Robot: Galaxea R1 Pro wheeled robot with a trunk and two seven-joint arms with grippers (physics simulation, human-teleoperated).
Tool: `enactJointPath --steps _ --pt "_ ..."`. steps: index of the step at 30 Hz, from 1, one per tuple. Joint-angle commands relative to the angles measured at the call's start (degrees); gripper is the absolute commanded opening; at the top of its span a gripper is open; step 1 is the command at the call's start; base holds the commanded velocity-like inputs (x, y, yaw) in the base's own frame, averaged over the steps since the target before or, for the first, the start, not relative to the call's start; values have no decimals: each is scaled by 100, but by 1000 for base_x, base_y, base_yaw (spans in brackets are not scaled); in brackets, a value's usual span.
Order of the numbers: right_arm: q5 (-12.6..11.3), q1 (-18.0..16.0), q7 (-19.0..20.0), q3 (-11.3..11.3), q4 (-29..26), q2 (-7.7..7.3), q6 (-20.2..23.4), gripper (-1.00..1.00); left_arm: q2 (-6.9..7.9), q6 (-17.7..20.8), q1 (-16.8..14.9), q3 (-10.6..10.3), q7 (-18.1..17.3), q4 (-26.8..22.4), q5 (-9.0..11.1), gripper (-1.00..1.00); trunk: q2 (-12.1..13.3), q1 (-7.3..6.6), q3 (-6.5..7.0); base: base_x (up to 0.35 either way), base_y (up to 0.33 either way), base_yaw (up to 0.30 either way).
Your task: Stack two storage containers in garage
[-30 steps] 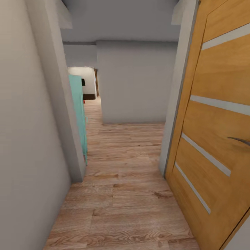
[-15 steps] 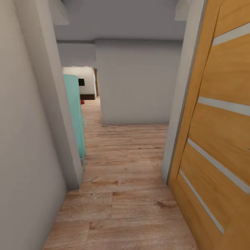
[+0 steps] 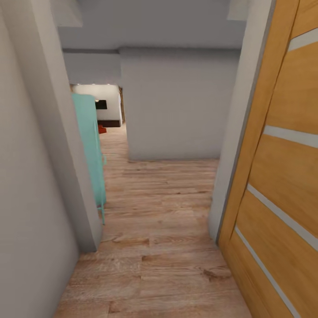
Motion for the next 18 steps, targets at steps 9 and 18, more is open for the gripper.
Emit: enactJointPath --steps 9,18 --pt "-49 -8 -5 48 13 2 -35 100 -1 -41 -2 30 4 0 6 100 -2 3 -5 322 0 0" --pt "-48 -7 -5 56 18 2 -26 100 0 -60 -2 30 4 0 1 100 -2 3 -5 322 0 0"
